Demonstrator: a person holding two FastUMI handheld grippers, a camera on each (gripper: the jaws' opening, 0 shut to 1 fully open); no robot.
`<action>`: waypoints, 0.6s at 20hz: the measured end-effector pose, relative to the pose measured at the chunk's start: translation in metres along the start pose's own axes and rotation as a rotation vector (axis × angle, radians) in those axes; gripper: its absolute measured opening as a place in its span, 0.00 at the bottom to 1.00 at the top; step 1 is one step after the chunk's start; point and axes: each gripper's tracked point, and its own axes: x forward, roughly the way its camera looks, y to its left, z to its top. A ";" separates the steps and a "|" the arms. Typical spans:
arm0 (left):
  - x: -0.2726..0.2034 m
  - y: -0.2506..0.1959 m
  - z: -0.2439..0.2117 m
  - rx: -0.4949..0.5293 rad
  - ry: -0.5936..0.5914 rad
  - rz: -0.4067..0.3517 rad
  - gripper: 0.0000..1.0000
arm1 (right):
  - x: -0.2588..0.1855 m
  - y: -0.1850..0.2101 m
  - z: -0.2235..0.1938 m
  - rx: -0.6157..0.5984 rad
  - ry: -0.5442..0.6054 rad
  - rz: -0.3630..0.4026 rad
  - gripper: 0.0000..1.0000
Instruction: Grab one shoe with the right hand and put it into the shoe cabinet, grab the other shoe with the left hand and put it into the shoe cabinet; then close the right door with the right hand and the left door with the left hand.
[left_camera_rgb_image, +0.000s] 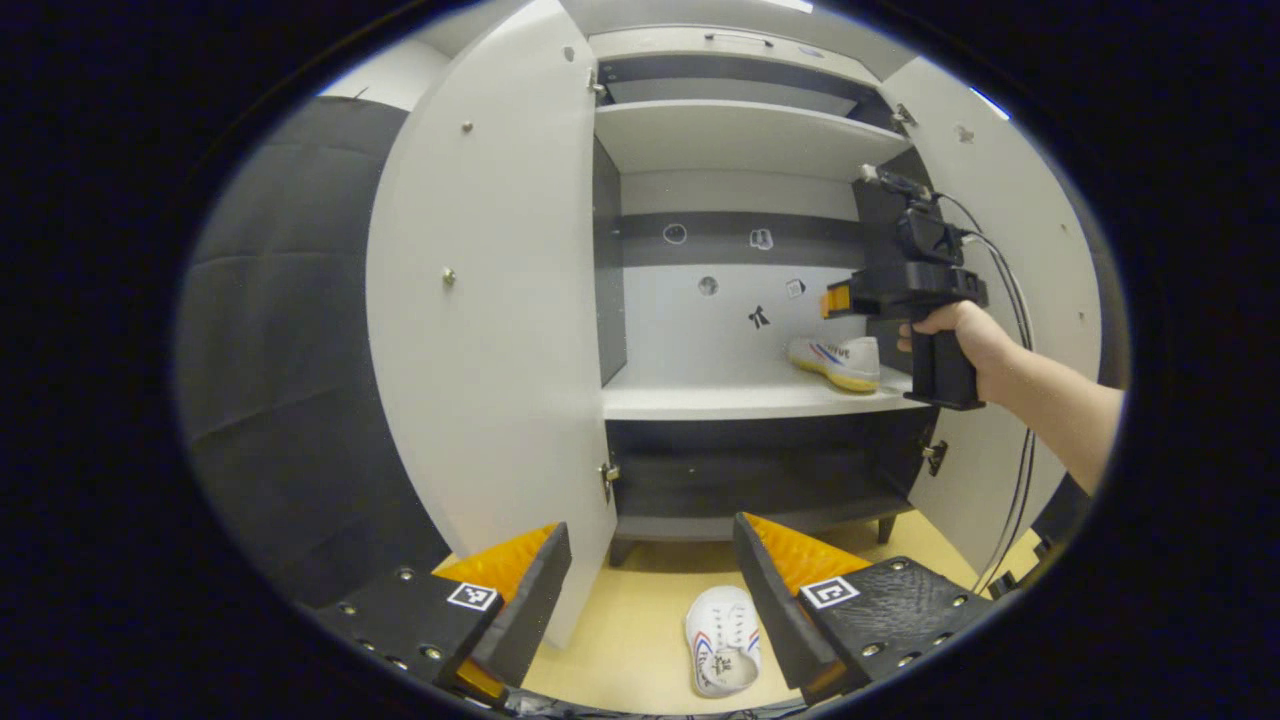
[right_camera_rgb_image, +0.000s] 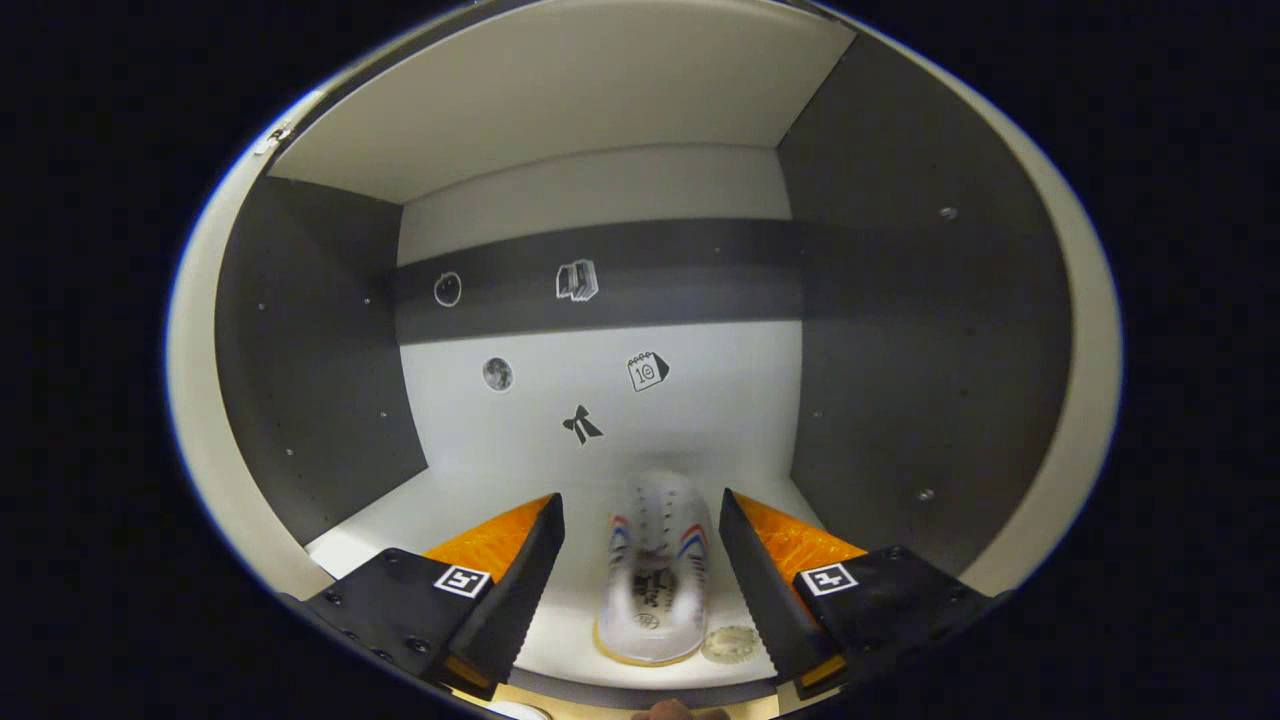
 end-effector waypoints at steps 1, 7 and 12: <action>0.003 -0.003 -0.005 0.009 0.012 -0.017 0.97 | -0.018 0.002 -0.001 0.010 -0.011 0.015 0.96; 0.020 -0.020 -0.034 -0.010 0.090 -0.131 0.97 | -0.120 0.013 -0.029 0.015 -0.053 0.040 0.96; 0.049 -0.031 -0.089 0.028 0.224 -0.236 0.93 | -0.176 0.016 -0.071 0.015 0.008 0.041 0.93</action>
